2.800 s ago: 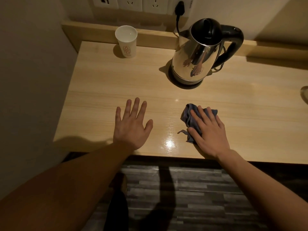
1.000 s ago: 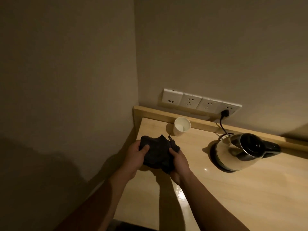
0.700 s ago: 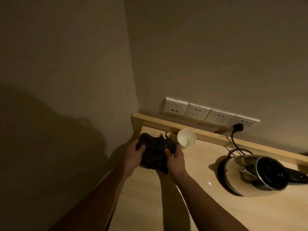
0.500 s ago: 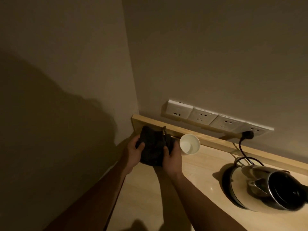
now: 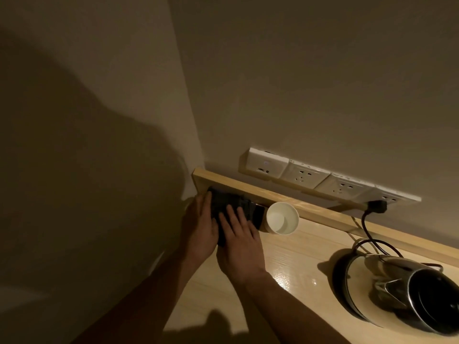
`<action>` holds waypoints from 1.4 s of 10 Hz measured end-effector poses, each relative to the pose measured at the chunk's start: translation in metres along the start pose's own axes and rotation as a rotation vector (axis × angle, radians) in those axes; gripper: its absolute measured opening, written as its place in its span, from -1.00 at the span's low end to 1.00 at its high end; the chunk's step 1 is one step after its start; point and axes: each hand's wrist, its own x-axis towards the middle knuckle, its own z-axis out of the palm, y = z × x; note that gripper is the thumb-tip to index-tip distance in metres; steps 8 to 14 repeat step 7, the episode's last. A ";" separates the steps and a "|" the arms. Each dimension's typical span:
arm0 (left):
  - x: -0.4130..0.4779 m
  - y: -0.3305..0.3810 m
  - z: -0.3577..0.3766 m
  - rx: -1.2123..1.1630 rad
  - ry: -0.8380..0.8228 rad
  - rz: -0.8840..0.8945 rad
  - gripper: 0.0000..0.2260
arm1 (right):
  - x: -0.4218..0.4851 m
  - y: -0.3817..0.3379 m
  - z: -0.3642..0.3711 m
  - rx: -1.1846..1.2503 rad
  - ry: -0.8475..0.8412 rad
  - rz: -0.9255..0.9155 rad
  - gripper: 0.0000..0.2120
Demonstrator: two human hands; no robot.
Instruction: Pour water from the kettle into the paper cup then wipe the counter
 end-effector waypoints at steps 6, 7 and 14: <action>-0.007 -0.029 0.019 0.363 -0.168 0.228 -0.31 | -0.017 0.016 -0.012 -0.040 -0.185 0.108 -0.25; -0.035 -0.021 0.005 0.347 -0.145 0.216 -0.25 | -0.041 0.011 -0.030 -0.037 -0.201 0.086 -0.20; -0.035 -0.021 0.005 0.347 -0.145 0.216 -0.25 | -0.041 0.011 -0.030 -0.037 -0.201 0.086 -0.20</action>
